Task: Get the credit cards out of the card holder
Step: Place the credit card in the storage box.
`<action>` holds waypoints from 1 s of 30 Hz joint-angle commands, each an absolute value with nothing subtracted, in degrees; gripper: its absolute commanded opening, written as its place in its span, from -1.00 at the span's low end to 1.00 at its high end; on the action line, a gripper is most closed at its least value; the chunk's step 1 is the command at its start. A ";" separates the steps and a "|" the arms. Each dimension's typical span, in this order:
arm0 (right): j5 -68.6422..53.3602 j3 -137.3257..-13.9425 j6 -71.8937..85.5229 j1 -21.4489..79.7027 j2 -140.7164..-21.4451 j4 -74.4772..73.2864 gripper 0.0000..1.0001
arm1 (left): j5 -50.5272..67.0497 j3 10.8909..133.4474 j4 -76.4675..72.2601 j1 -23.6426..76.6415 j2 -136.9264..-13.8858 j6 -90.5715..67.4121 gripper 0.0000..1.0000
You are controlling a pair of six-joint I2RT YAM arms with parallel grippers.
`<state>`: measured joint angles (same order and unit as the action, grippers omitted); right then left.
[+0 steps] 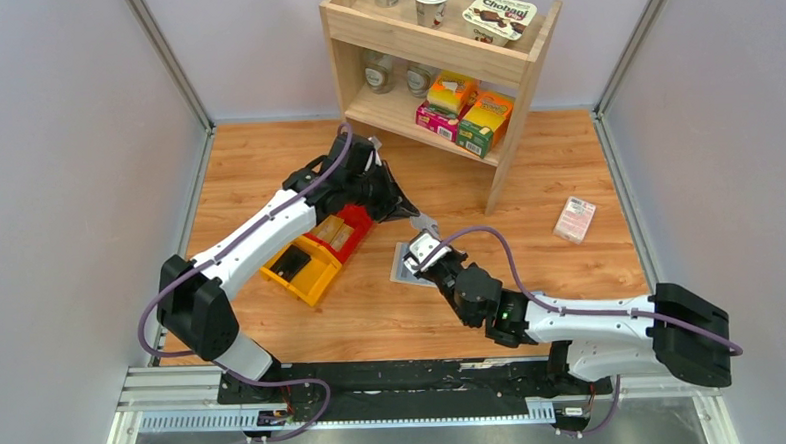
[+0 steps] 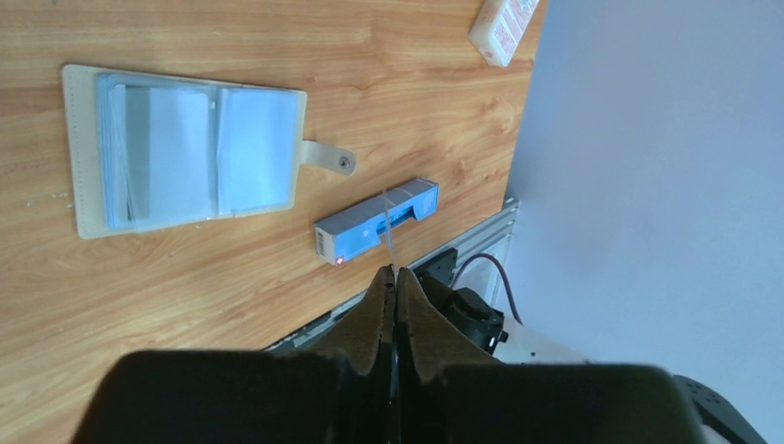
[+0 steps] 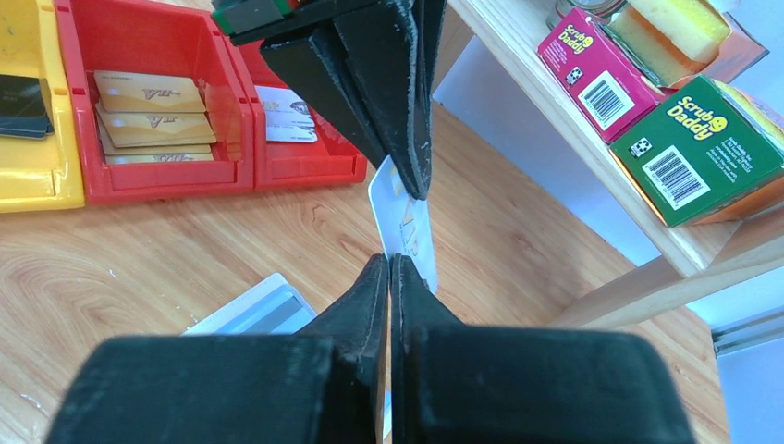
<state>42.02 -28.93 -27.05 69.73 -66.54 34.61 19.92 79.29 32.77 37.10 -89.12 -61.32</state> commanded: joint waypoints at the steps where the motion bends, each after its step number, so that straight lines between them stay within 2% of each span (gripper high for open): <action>1: 42.98 -29.71 -27.60 70.14 -66.80 38.50 -1.00 | 22.58 77.35 27.43 36.57 -86.49 -62.84 -1.00; 3: 42.72 -29.97 -26.29 70.05 -66.45 36.92 -0.98 | 22.76 75.94 25.67 36.04 -85.78 -63.19 -1.00; 4: 42.19 -30.32 -25.67 70.05 -66.27 35.00 -0.90 | 22.76 74.89 24.36 35.43 -85.09 -63.11 -1.00; 7: 40.96 -31.90 -20.24 69.09 -65.05 27.89 -0.54 | 22.24 71.73 21.28 34.02 -83.41 -62.06 -1.00; 13: 36.83 -32.17 -6.26 65.48 -59.86 16.36 0.41 | 18.03 67.16 18.73 30.33 -79.72 -56.09 -1.00; 18: 35.69 -30.32 6.74 61.97 -55.91 11.26 0.83 | 11.26 63.46 15.57 28.31 -76.29 -50.37 -1.00; 22: 34.46 -29.09 15.89 58.81 -53.53 7.74 1.00 | 4.77 60.21 10.73 26.55 -75.06 -49.66 -1.00; 30: 33.57 -27.86 23.55 51.69 -50.02 3.26 1.00 | -11.06 62.04 11.77 24.70 -79.45 -52.46 -1.00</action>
